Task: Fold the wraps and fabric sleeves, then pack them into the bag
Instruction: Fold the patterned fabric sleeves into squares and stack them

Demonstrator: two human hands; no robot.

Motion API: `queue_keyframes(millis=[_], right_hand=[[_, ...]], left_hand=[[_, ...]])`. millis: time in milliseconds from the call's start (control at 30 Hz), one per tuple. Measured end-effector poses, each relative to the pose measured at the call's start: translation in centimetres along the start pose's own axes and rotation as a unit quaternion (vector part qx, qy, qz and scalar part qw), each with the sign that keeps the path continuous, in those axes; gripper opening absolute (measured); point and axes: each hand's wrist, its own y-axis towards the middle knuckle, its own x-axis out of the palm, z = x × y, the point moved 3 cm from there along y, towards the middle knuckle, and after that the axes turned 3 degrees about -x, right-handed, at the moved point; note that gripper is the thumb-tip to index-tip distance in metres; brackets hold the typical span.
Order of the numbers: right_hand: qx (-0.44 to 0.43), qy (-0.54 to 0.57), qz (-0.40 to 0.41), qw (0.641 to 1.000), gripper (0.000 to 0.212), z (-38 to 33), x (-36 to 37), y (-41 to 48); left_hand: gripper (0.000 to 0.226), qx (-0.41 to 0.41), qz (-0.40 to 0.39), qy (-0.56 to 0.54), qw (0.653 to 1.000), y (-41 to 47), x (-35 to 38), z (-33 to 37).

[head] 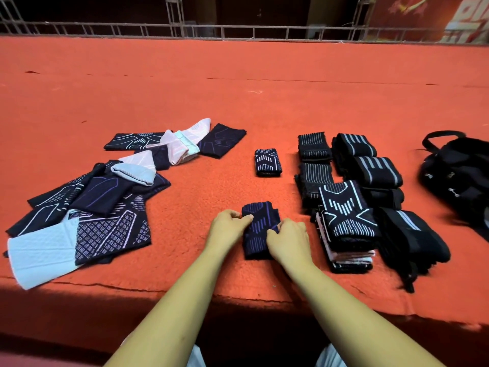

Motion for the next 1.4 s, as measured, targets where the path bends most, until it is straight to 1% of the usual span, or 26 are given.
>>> queue_keyframes(millis=[67, 167, 233, 267, 300, 333, 400, 467, 533, 633, 733, 800, 867, 967, 1067, 1100, 1167, 1267, 1333, 1400], right_hand=[[-0.004, 0.012, 0.003, 1.0, 0.025, 0.2, 0.0, 0.1], [-0.01, 0.076, 0.014, 0.997, 0.015, 0.2, -0.5, 0.0], [-0.005, 0.127, 0.01, 0.992, 0.005, 0.0, -0.9, -0.2], [-0.002, 0.154, 0.006, 0.988, 0.004, -0.2, -0.9, -0.1], [0.001, 0.179, 0.007, 0.984, 0.011, -0.5, -0.8, 0.0], [-0.001, 0.199, 0.012, 0.98, 0.016, -0.9, -0.7, 0.1], [-0.022, 0.21, 0.03, 0.977, 0.015, -1.7, -0.5, 0.3], [-0.049, 0.231, 0.02, 0.971, 0.011, -2.4, -0.2, 0.5], [-0.067, 0.26, -0.002, 0.963, 0.014, -2.9, 0.2, 0.7], [-0.071, 0.304, -0.008, 0.95, 0.021, -3.5, 0.2, 1.3], [-0.046, 0.362, -0.027, 0.931, 0.02, -4.4, 0.3, 2.1], [-0.058, 0.381, -0.016, 0.922, 0.018, -5.3, 0.1, 2.9], [-0.077, 0.374, 0.008, 0.924, 0.024, -6.5, -0.3, 3.8], [-0.066, 0.347, 0.056, 0.934, 0.032, -7.6, -1.0, 5.8], [-0.058, 0.294, 0.081, 0.951, 0.025, -8.3, -1.5, 8.2], [-0.056, 0.283, 0.087, 0.954, 0.023, -8.6, -1.6, 9.0], [-0.049, 0.27, 0.099, 0.957, 0.019, -9.0, -2.0, 10.4], [-0.037, 0.26, 0.103, 0.959, 0.01, -9.6, -2.3, 13.0], [-0.017, 0.261, 0.101, 0.96, 0.011, -9.8, -2.4, 15.2], [0.009, 0.287, 0.107, 0.952, 0.019, -9.8, -2.5, 17.6]], left_hand=[[0.022, 0.017, -0.018, -0.005, 1.0, -0.1, 0.4, 0.3], [0.017, 0.035, -0.025, -0.024, 0.999, -0.3, 1.1, 0.7], [0.014, 0.054, -0.026, -0.069, 0.996, -0.6, 1.5, 1.0], [0.015, 0.059, -0.03, -0.109, 0.992, -0.7, 1.7, 1.0], [0.015, 0.051, -0.035, -0.158, 0.985, -0.9, 1.8, 1.1], [0.013, 0.034, -0.033, -0.22, 0.974, -0.9, 1.9, 1.0], [0.002, -0.002, -0.031, -0.329, 0.944, -1.0, 1.8, 1.3], [0.008, -0.016, -0.035, -0.411, 0.911, -1.0, 1.2, 1.9], [0.018, -0.014, -0.039, -0.45, 0.892, -0.6, 0.4, 2.2], [0.028, -0.012, -0.047, -0.461, 0.886, 0.1, -0.7, 2.4], [0.026, 0.004, -0.068, -0.465, 0.883, 1.0, -1.5, 3.1], [0.022, 0.013, -0.084, -0.456, 0.886, 1.9, -1.9, 3.7], [0.019, 0.023, -0.108, -0.44, 0.891, 2.9, -2.1, 4.4], [0.024, 0.044, -0.124, -0.422, 0.897, 4.7, -2.2, 5.4], [0.037, 0.055, -0.129, -0.438, 0.888, 6.4, -2.1, 6.5], [0.038, 0.06, -0.131, -0.437, 0.888, 7.1, -1.9, 6.9], [0.034, 0.062, -0.119, -0.43, 0.893, 8.5, -1.6, 7.6], [0.03, 0.057, -0.081, -0.418, 0.903, 11.2, -1.2, 8.5], [0.028, 0.047, -0.063, -0.394, 0.916, 13.3, -0.7, 9.1], [0.029, 0.025, -0.055, -0.377, 0.924, 15.3, 0.0, 9.8]])
